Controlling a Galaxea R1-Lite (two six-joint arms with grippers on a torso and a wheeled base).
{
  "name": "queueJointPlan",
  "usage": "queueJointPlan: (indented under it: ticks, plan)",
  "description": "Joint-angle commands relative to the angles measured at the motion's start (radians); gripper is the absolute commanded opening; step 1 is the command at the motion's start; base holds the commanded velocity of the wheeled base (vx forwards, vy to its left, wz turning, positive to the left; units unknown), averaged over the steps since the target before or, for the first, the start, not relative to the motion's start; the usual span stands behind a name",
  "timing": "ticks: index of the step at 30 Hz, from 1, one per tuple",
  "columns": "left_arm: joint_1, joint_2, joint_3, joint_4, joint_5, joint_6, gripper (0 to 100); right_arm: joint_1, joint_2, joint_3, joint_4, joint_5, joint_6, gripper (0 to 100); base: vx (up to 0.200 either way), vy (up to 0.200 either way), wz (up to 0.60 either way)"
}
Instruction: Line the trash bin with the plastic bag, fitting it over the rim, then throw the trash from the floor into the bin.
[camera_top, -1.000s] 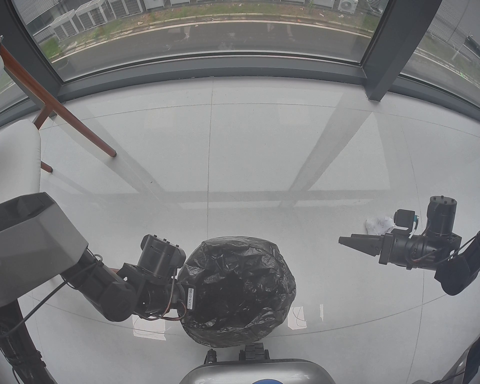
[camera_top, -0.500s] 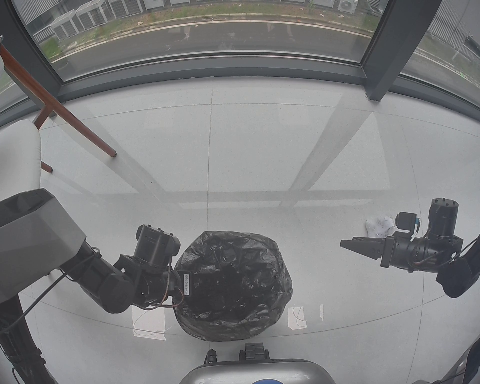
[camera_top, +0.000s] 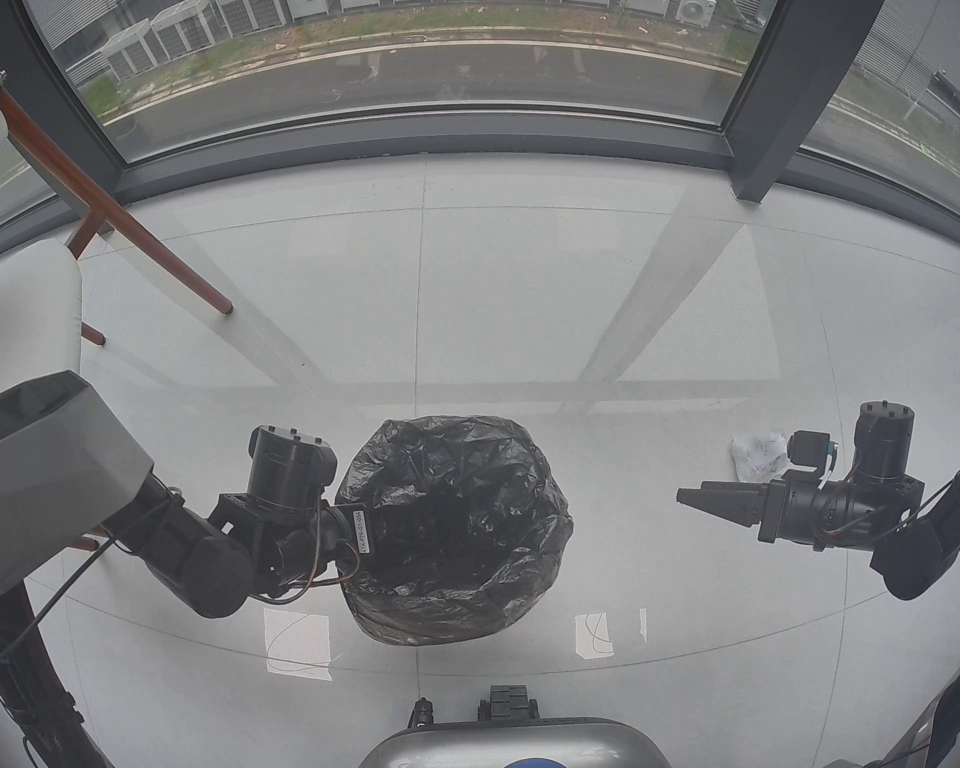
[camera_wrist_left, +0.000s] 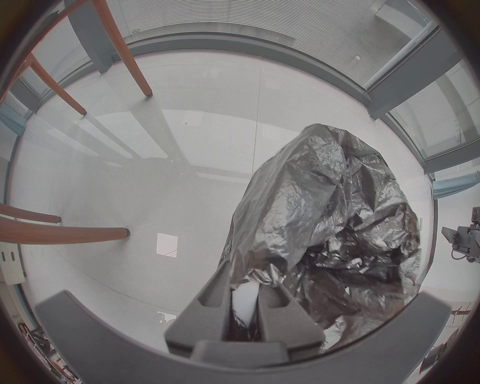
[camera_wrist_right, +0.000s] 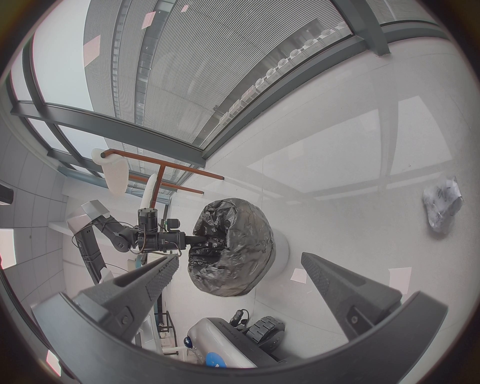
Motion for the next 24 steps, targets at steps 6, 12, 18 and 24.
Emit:
queueJointPlan:
  ticks: [6,12,18,24]
  plan:
    - [0.001,-0.073,0.014,-0.023,-0.007,-0.002,0,0.014,0.007,0.001,-0.003,0.000,0.000,100,0.000,0.000,0.00]
    - [0.001,-0.077,0.050,-0.103,-0.010,0.001,0,0.015,0.007,0.001,0.000,0.000,-0.002,100,0.000,0.000,0.00]
    - [0.036,-0.068,0.095,-0.114,-0.005,0.003,0,0.015,0.001,0.003,0.000,0.000,-0.002,100,0.000,0.000,0.00]
    - [0.039,-0.063,0.116,-0.117,-0.005,0.003,0,0.015,0.001,0.004,0.000,0.000,-0.002,100,0.000,0.000,0.00]
